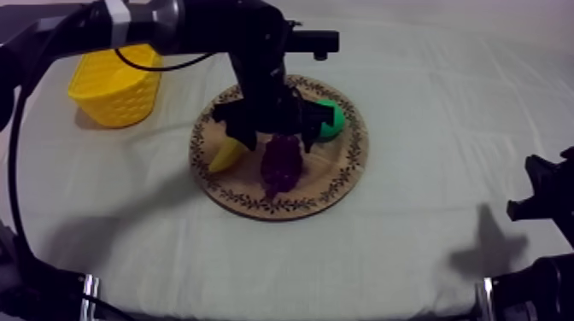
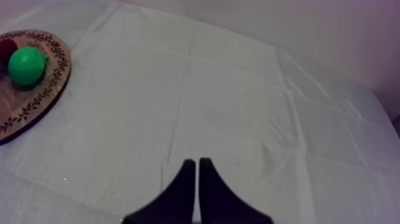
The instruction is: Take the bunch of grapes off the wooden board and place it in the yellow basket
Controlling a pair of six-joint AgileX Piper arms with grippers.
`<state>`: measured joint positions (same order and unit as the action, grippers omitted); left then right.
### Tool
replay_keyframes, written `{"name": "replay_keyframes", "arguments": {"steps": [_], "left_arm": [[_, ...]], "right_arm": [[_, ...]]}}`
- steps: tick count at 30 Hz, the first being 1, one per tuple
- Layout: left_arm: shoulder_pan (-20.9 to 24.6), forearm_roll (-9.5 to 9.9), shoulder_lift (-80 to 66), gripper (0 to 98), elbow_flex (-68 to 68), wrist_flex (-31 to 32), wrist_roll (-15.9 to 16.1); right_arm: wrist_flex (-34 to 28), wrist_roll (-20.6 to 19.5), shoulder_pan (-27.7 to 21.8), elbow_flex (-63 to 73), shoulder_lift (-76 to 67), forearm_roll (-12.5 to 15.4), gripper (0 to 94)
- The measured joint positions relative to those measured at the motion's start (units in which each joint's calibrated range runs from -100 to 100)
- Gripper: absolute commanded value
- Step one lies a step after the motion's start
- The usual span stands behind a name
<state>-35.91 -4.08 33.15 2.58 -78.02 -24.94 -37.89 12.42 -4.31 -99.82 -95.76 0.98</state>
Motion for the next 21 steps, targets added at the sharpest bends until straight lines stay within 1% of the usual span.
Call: {"name": "replay_keyframes", "arguments": {"steps": [8, 16, 21], "left_arm": [[0.77, -0.39, 4.37, 76.8, 2.52, 0.28, 1.05], [0.82, -1.33, 7.63, 75.3, 4.34, 0.23, 2.11], [1.01, -1.75, 8.90, 72.7, 4.24, 0.23, 2.22]], "right_arm": [[0.00, 0.00, 0.00, 0.00, 0.00, 0.00, 0.3], [0.00, 0.00, 0.00, 0.00, 0.00, 0.00, 0.3], [0.00, 0.00, 0.00, 0.00, 0.00, 0.00, 0.3]]}}
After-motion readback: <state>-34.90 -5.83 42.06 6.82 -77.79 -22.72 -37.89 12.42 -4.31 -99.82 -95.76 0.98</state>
